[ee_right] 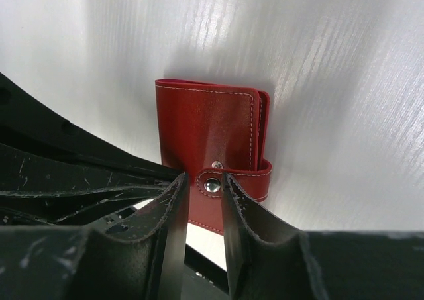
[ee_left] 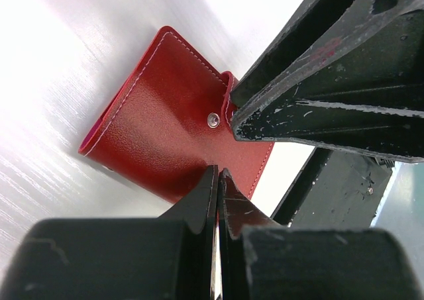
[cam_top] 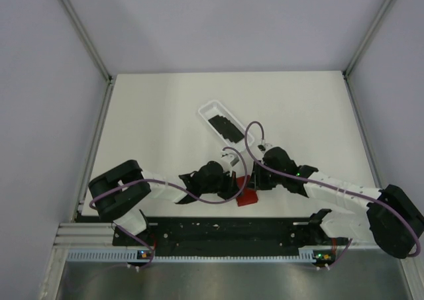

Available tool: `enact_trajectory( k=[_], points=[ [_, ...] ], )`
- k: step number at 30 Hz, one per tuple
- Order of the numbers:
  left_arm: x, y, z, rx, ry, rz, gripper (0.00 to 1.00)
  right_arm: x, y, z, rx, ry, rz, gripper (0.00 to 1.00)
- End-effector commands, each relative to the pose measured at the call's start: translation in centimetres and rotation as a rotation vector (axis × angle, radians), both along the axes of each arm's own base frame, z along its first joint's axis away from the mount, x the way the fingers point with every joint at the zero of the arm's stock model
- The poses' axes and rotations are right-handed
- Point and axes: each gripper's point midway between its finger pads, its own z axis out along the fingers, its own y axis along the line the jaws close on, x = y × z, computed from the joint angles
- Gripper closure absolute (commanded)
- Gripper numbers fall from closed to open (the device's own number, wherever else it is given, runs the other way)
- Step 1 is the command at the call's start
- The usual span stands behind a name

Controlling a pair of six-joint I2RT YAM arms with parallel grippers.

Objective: Put the credit cards into the card holder
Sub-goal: Close the card holder at the corner of the board.

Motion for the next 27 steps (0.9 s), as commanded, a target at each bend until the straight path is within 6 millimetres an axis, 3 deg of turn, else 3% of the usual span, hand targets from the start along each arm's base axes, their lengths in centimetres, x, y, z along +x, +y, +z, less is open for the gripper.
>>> enact_trajectory(
  k=[1, 14, 27],
  points=[
    [-0.6, -0.1, -0.3, -0.003, 0.015, -0.017, 1.0, 0.5, 0.0, 1.1, 0.019, -0.034, -0.006, 0.73],
    [-0.5, -0.2, -0.3, -0.003, 0.018, -0.017, 1.0, 0.4, -0.4, 0.5, -0.006, -0.027, -0.012, 0.74],
    [-0.5, -0.3, -0.3, -0.004, 0.019, -0.02, 1.0, 0.5, -0.1, 0.1, -0.005, -0.021, -0.001, 0.81]
  ],
)
